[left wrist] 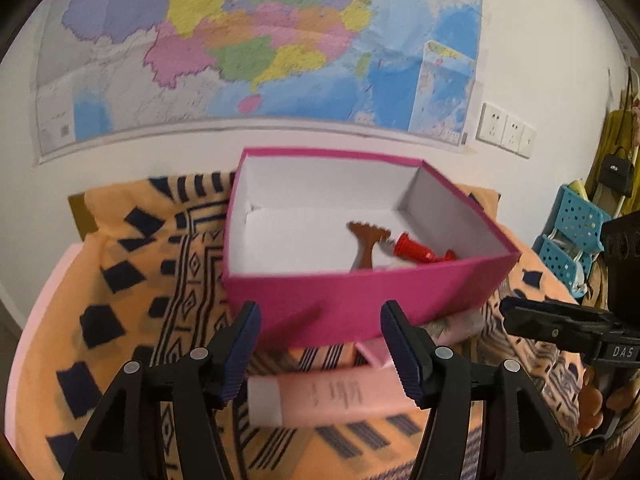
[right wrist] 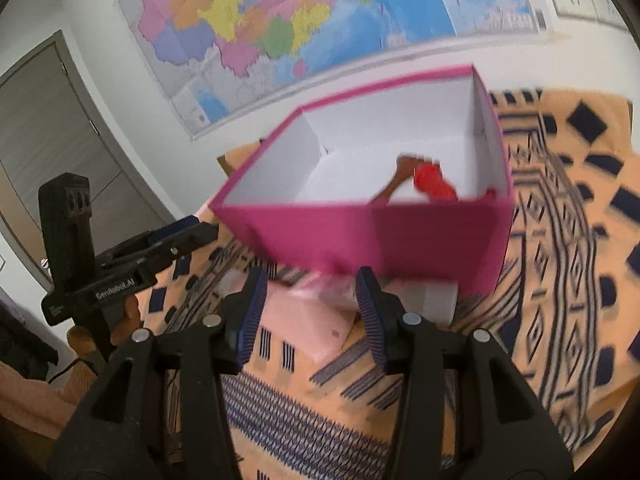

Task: Organize rigid objects
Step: 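Move the right tool back to the large pink tube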

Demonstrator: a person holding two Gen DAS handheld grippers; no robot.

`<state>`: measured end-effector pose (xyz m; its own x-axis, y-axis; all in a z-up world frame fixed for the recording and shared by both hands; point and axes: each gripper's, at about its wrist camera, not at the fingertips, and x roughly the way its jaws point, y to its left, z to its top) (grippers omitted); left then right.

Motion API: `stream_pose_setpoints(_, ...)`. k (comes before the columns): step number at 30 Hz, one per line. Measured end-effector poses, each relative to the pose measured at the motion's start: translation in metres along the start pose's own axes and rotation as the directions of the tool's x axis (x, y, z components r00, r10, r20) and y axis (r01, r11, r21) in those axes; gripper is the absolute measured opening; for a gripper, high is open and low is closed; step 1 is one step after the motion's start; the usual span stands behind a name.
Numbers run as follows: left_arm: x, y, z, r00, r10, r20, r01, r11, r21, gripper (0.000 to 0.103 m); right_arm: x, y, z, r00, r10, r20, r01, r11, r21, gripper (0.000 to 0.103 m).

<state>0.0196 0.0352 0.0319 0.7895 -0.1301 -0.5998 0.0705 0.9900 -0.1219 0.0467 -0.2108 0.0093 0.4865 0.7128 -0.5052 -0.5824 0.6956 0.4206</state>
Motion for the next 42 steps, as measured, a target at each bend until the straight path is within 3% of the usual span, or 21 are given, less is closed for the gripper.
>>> stream_pose_setpoints(15, 0.016, 0.02, -0.046, 0.99, 0.009, -0.14, -0.016, 0.999, -0.046, 0.063, 0.043, -0.007, -0.034, 0.991, 0.021, -0.129, -0.013, 0.998, 0.064, 0.048)
stream_pose_setpoints(31, 0.038, 0.038, -0.053, 0.976, -0.052, -0.211, 0.024, 0.991, -0.133, 0.063, 0.064, -0.013, -0.033, 0.988, -0.001, -0.152, 0.016, 0.995, 0.095, 0.048)
stream_pose_setpoints(42, 0.038, 0.027, -0.056, 0.974, -0.045, -0.221, 0.022, 0.994, -0.103, 0.063, 0.066, -0.011, -0.033, 0.988, 0.014, -0.155, 0.001, 0.995, 0.095, 0.049)
